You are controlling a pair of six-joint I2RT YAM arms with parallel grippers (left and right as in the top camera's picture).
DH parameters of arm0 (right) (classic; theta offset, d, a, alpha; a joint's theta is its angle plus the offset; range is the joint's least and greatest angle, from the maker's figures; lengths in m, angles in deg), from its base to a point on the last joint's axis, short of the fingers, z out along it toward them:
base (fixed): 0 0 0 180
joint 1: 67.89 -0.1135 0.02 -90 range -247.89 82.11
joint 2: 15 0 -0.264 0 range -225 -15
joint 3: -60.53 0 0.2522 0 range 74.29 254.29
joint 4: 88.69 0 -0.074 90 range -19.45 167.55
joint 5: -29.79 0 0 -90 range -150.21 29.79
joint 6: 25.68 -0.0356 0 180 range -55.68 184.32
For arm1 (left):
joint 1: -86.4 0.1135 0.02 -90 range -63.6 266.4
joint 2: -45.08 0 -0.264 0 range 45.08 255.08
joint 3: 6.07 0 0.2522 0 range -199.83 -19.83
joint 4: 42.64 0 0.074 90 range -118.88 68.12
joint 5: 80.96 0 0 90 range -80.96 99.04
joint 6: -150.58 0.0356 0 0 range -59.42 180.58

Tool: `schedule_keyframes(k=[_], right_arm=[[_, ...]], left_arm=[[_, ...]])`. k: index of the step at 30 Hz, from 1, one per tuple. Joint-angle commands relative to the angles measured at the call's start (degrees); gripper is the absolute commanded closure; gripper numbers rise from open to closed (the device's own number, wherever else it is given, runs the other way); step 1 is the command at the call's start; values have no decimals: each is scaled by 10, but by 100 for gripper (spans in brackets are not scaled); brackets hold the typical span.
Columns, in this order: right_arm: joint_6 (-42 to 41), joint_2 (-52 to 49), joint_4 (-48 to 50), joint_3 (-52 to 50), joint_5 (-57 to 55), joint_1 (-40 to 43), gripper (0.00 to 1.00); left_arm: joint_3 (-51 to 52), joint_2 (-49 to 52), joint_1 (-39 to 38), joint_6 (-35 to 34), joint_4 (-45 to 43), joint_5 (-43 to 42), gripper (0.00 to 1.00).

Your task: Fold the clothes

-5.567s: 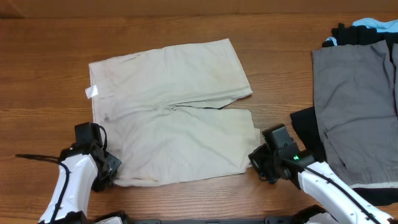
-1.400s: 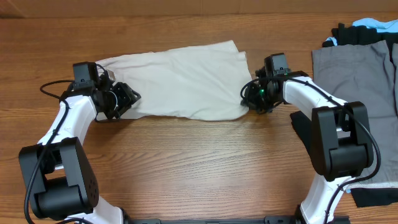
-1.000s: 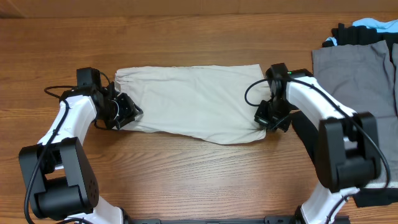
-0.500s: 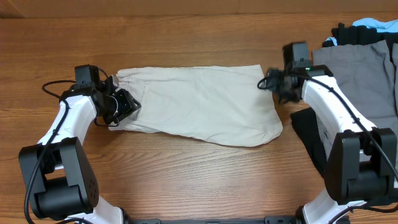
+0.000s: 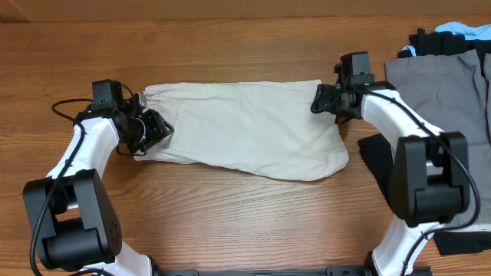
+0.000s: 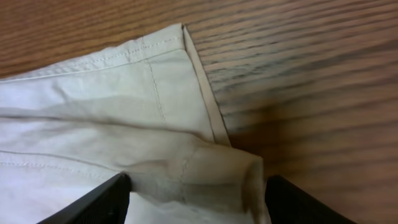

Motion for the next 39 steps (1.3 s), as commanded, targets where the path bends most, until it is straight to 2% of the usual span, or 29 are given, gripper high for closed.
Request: schedule_keyframes(k=[1,2,3,5,6,7,13,16,23,26,36,38,39], right_arm=[[8,-12,16,11,20,-2,27],[8,-12,19,11,20,-2,32],[8,-12,21,12,21,-2,45],[7,-8,21,12,21,-2,85],[7,-3,21,12,21,-2,95],[7,3,21,12,21,-2,96],[9,75,20,49,18,-2,96],[10,80,24,87,18,-2,96],[10,75,74,85,18,-2,95],[10,67,87,85,18,-3,90],[5,-36,139,84,20,-12,89],[5,-63,139,84,18,-14,76],[5,-68,135,84,18,-13,66]], left_arm=[[-7,3,1,-4,-2,5,56],[-7,3,1,-4,-2,5,56],[-7,3,1,-4,-2,5,56],[-7,3,1,-4,-2,6,56],[-7,3,1,-4,-2,6,56],[-7,3,1,-4,-2,6,56],[-7,3,0,-4,-2,8,56],[-7,3,1,-4,-2,8,56],[-7,3,1,-4,-2,8,56],[-7,3,0,-4,-2,8,56],[-7,3,0,-4,-2,12,56],[-7,3,0,-4,-2,12,56],[-7,3,0,-4,-2,12,56]])
